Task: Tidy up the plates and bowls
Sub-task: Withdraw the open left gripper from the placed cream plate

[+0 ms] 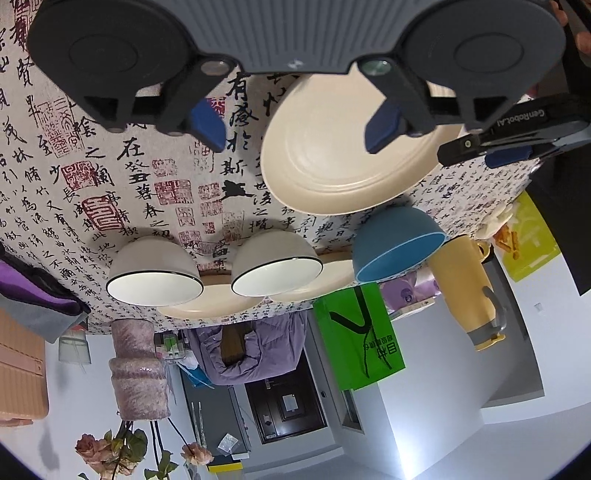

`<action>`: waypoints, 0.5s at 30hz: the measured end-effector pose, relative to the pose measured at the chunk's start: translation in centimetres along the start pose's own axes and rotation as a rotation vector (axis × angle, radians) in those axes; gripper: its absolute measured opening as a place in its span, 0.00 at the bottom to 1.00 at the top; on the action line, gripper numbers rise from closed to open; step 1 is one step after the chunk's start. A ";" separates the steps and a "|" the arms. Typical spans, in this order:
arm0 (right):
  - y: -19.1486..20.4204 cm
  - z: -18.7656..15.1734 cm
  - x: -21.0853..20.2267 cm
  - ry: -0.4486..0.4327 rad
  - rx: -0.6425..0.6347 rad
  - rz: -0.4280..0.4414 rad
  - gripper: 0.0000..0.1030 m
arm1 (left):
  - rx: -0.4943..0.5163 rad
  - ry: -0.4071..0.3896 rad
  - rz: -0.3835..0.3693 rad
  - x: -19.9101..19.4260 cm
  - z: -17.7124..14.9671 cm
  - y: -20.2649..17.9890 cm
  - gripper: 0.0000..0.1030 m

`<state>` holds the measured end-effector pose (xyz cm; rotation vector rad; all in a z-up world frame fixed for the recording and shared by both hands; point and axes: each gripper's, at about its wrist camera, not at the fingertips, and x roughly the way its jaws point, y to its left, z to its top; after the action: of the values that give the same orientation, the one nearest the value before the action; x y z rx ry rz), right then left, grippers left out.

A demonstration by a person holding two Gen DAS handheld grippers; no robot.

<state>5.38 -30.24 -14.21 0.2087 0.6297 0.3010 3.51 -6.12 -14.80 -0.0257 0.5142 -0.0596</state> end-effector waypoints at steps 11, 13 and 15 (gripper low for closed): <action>0.4 -0.1 -0.6 -0.004 0.015 -0.013 1.00 | -0.051 -0.032 -0.034 -1.4 0.0 0.9 1.00; 0.4 -0.1 -0.6 -0.005 0.014 -0.012 1.00 | -0.064 -0.029 -0.039 -1.4 0.0 1.1 1.00; 0.5 -0.2 -0.8 -0.007 0.014 -0.011 1.00 | -0.069 -0.029 -0.033 -1.6 0.0 1.2 1.00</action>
<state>4.59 -30.05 -13.77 0.2197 0.6264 0.2852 2.20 -4.87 -14.11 -0.1027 0.4870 -0.0740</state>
